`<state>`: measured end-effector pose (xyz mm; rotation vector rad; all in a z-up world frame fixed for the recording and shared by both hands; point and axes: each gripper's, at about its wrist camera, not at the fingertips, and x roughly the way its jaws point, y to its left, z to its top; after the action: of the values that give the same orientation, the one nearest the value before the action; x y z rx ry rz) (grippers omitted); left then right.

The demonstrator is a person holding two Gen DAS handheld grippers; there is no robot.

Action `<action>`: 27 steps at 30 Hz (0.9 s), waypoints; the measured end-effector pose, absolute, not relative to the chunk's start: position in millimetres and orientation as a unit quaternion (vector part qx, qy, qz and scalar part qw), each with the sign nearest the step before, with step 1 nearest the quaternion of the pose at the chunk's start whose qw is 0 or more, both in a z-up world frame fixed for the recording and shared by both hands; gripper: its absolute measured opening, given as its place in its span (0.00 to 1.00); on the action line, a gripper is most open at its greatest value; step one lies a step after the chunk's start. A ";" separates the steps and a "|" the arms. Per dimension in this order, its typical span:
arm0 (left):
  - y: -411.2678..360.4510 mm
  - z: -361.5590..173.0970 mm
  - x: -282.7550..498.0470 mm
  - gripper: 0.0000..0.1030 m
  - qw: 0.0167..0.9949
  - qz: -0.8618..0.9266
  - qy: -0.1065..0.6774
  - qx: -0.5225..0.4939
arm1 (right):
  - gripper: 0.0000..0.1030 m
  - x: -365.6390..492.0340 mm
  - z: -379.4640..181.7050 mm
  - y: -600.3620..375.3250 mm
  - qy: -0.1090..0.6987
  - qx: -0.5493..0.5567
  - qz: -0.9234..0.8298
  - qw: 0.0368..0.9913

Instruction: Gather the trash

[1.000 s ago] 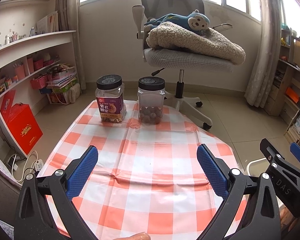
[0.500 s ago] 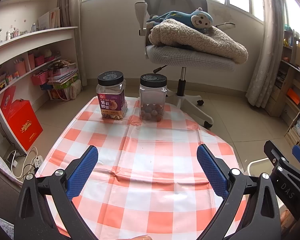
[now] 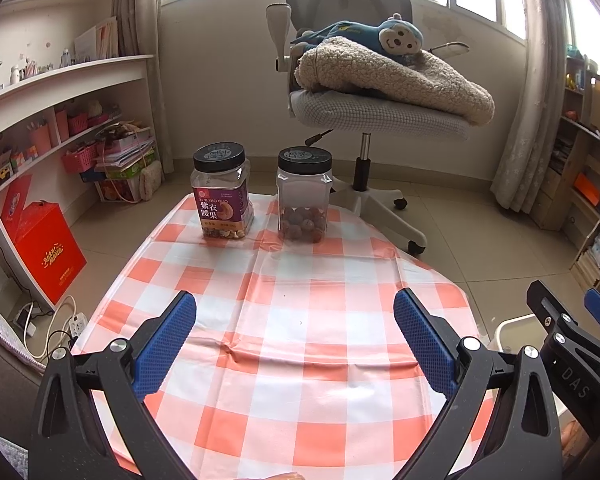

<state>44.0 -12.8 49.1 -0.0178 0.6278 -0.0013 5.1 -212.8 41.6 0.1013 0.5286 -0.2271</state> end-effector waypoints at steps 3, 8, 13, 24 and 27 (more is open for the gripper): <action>-13.3 48.9 44.8 0.93 0.951 -0.001 0.310 -0.009 | 0.93 5.1 41.2 -213.7 0.262 0.049 -0.112 0.957; -13.4 48.8 44.9 0.93 0.951 -0.002 0.310 -0.009 | 0.93 4.9 41.1 -214.3 0.261 0.049 -0.113 0.957; -13.7 48.0 45.4 0.93 0.950 -0.003 0.311 -0.010 | 0.93 5.2 40.4 -214.4 0.263 0.049 -0.113 0.957; -15.0 44.8 46.0 0.93 0.951 -0.008 0.310 -0.010 | 0.93 5.4 40.1 -214.6 0.265 0.049 -0.113 0.956; -15.6 43.3 45.9 0.92 0.951 -0.010 0.308 -0.007 | 0.93 5.4 37.8 -213.8 0.266 0.049 -0.113 0.956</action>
<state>45.9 -15.6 43.3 -0.0140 0.6260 -0.0194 5.4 -213.8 37.8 0.0999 0.5402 -0.2290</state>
